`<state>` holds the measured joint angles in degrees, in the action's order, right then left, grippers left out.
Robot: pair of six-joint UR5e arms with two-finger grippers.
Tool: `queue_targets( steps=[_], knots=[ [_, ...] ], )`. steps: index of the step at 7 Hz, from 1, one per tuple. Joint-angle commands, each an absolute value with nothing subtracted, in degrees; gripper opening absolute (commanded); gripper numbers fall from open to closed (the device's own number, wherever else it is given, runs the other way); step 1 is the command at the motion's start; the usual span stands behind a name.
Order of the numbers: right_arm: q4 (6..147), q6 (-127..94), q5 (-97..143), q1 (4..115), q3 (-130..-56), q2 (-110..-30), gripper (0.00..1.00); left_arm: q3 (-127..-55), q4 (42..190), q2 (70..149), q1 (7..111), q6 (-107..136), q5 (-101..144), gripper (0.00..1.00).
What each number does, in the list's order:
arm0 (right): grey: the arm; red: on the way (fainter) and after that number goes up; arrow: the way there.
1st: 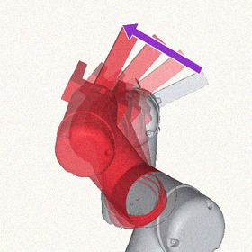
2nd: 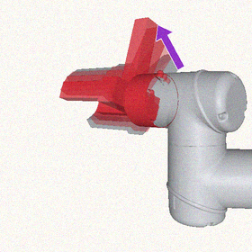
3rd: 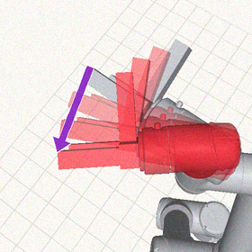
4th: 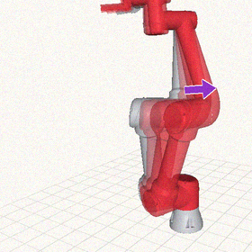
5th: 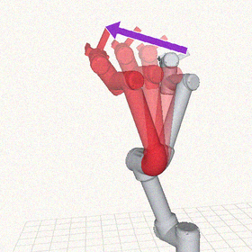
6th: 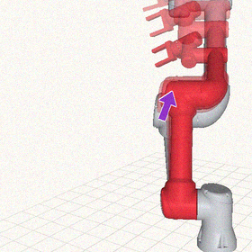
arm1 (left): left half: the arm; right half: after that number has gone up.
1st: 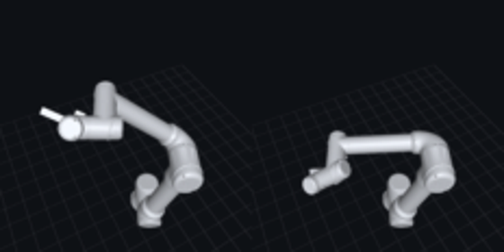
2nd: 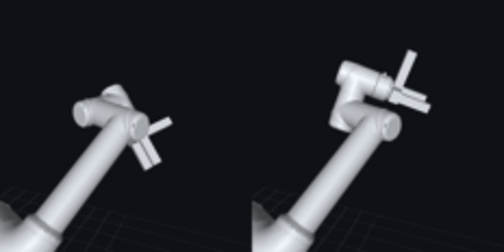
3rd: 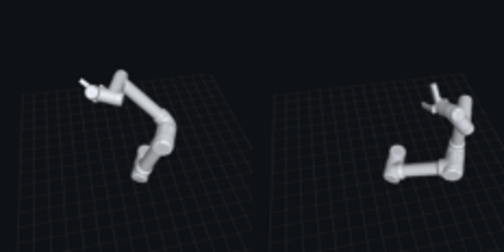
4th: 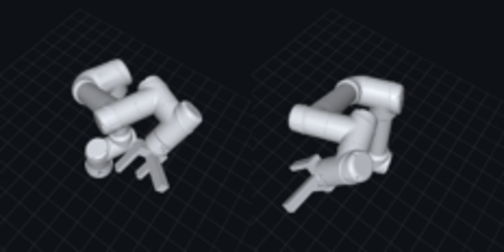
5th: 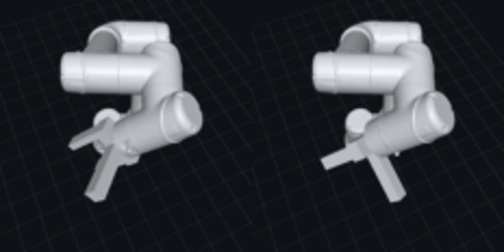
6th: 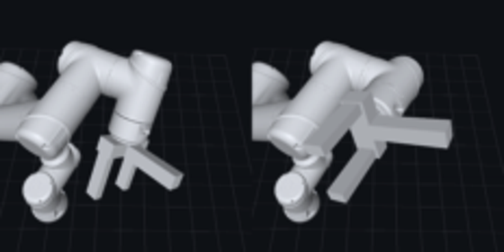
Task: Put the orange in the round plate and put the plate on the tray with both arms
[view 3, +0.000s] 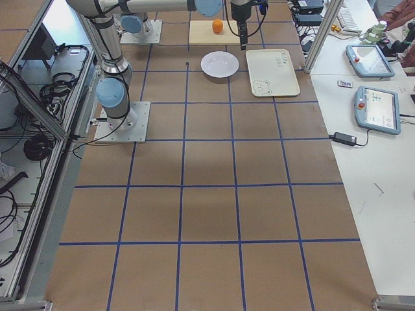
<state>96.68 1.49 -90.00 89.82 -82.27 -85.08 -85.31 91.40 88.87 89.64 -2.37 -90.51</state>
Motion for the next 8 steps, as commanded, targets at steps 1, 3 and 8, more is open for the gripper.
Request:
queue_targets(
  steps=[1, 3, 8],
  knots=[
    [96.68, 1.49, -90.00, 89.82, -82.27, -85.08, 1.00, -85.43, 91.41, 88.86, 89.65, -2.03, -90.27, 1.00],
    [96.68, 1.49, -90.00, 89.82, -82.27, -85.08, 1.00, -85.08, 91.49, 88.94, 89.21, -1.67, -90.09, 1.00],
    [96.68, 1.49, -90.00, 89.82, -82.27, -85.08, 1.00, -93.76, 92.29, 97.45, 82.99, -2.28, -96.15, 1.00]
  ],
)
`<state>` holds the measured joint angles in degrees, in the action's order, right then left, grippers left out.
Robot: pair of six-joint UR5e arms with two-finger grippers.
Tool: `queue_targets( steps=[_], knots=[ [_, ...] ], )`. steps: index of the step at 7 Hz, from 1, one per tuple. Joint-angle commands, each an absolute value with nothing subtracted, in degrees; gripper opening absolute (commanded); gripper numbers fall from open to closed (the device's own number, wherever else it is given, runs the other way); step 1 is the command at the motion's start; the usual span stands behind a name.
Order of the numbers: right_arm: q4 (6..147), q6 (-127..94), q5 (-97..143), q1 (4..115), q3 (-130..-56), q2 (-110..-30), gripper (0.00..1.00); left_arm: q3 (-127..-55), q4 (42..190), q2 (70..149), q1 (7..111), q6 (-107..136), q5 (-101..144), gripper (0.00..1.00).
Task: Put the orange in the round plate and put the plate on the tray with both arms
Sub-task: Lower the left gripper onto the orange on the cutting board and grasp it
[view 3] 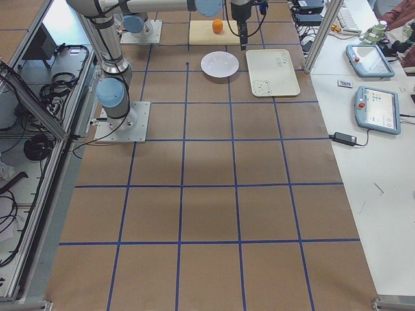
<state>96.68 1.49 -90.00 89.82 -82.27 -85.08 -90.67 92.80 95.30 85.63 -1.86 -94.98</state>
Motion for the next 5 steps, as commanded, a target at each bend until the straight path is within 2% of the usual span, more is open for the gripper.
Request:
queue_targets(
  steps=[1, 3, 5],
  knots=[
    [96.68, 1.49, -90.00, 89.82, -82.27, -85.08, 1.00, -95.08, 87.50, 100.25, 82.27, -2.55, -96.24, 1.00],
    [96.68, 1.49, -90.00, 89.82, -82.27, -85.08, 1.00, -104.09, 71.90, 105.53, 80.00, -6.65, -96.33, 1.00],
    [96.68, 1.49, -90.00, 89.82, -82.27, -85.08, 1.00, -106.35, 70.04, 108.01, 79.10, -7.29, -96.33, 1.00]
  ],
)
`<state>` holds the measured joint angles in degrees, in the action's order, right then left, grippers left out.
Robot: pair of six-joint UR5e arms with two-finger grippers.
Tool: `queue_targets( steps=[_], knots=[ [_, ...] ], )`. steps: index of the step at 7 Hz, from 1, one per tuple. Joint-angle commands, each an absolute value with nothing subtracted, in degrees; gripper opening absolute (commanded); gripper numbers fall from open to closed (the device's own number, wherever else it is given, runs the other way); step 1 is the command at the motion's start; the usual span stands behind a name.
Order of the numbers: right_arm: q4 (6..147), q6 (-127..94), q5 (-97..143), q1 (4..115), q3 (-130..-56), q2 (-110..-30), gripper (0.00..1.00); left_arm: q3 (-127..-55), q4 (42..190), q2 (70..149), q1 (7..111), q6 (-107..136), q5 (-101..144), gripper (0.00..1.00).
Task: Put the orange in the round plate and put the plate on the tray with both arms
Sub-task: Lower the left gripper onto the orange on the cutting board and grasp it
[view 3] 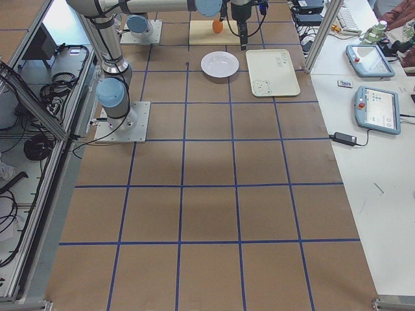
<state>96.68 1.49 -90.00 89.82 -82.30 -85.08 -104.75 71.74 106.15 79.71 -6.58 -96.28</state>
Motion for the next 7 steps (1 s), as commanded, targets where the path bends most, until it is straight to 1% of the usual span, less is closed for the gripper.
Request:
queue_targets(
  steps=[1, 3, 4, 5, 6, 7],
  knots=[
    [96.68, 1.49, -90.00, 89.82, -82.35, -85.08, 1.00, -106.09, 71.88, 109.50, 79.19, -7.03, -98.50, 1.00],
    [96.68, 1.49, -90.00, 89.82, -82.35, -85.08, 1.00, -106.08, 71.55, 110.48, 79.19, -7.03, -98.44, 1.00],
    [96.68, 1.49, -90.00, 89.82, -82.35, -85.08, 1.00, -106.00, 70.93, 110.57, 79.36, -7.03, -98.18, 0.57],
    [96.68, 1.49, -90.00, 89.82, -82.35, -85.08, 1.00, -105.21, 70.93, 110.57, 79.80, -6.94, -97.91, 0.35],
    [96.68, 1.49, -90.00, 89.82, -82.27, -85.08, 1.00, -103.46, 70.93, 110.48, 80.76, -6.68, -95.91, 0.23],
    [96.68, 1.49, -90.00, 89.82, -82.27, -85.08, 1.00, -100.32, 71.80, 109.96, 82.60, -5.46, -93.19, 0.16]
  ],
)
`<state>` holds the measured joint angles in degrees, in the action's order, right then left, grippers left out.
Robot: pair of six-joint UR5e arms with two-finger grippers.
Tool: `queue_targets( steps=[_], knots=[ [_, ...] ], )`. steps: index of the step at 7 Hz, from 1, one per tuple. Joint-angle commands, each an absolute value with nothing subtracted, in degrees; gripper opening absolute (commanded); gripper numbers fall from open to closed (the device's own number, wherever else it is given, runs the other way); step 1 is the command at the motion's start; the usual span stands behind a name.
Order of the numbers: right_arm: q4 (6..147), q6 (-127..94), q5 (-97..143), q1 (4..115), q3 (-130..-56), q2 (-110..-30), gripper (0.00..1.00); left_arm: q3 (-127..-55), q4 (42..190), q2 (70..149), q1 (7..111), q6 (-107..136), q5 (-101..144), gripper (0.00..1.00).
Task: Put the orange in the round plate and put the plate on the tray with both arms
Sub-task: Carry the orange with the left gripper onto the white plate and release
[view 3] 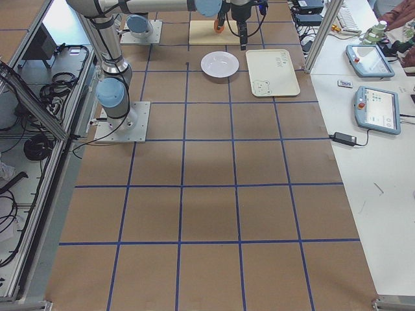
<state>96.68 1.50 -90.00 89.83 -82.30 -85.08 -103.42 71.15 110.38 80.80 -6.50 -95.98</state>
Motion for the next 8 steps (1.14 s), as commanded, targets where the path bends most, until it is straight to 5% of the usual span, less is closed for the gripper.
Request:
queue_targets(
  steps=[1, 7, 8],
  knots=[
    [96.68, 1.49, -90.00, 89.74, -82.27, -85.08, 1.00, -96.02, 76.33, 109.60, 85.66, -4.23, -91.42, 0.15],
    [96.86, 2.98, -89.56, 88.42, -81.12, -83.23, 1.00, -95.19, 65.58, 116.34, 106.07, 29.18, -78.49, 0.15],
    [97.03, 3.08, -89.47, 88.68, -80.69, -82.97, 1.00, -95.45, 66.35, 116.71, 106.61, 28.14, -78.57, 0.33]
  ],
)
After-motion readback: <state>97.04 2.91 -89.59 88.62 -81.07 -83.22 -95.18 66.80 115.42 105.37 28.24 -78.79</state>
